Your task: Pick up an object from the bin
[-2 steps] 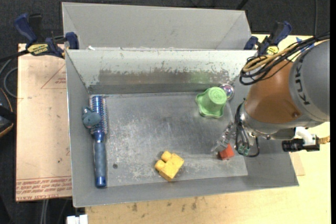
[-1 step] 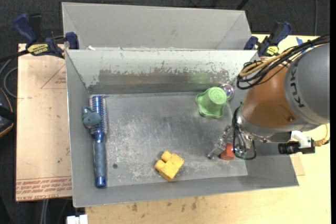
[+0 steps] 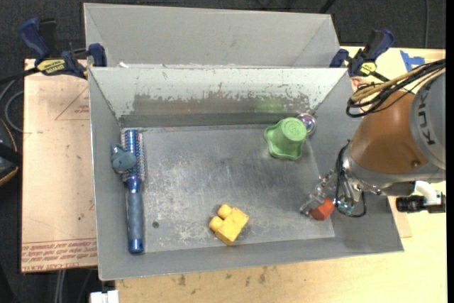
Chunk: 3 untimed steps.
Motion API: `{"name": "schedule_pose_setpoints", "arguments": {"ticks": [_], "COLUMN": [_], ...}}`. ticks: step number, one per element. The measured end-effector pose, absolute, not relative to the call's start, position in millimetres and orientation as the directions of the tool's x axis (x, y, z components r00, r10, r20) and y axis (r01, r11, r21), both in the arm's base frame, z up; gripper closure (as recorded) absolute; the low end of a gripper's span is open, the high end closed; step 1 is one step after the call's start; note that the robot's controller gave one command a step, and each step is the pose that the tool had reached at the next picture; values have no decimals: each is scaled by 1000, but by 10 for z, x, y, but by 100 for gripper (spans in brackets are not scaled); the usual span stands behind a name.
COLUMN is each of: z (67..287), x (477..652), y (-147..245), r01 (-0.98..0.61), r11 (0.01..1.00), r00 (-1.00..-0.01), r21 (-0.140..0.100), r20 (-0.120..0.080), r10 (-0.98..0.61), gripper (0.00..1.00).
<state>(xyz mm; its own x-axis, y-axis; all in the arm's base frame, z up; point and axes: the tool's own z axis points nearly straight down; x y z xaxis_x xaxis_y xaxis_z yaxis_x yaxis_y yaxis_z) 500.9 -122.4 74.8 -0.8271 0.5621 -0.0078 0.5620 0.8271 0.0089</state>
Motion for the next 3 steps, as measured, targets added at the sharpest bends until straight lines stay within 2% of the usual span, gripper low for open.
{"name": "schedule_pose_setpoints", "arguments": {"ticks": [1, 2, 3], "z": [1203, 1174, 738], "x": [5033, 5020, 4827], "y": [-1219, -1217, -1355], "r01": [574, 575, 628], "r11": [819, 818, 778], "r00": [-819, -818, -778], "r21": [3, 1, 11], "r20": [-6, -1, -1], "r10": [574, 575, 628], "gripper": [100, 0, 0]}}
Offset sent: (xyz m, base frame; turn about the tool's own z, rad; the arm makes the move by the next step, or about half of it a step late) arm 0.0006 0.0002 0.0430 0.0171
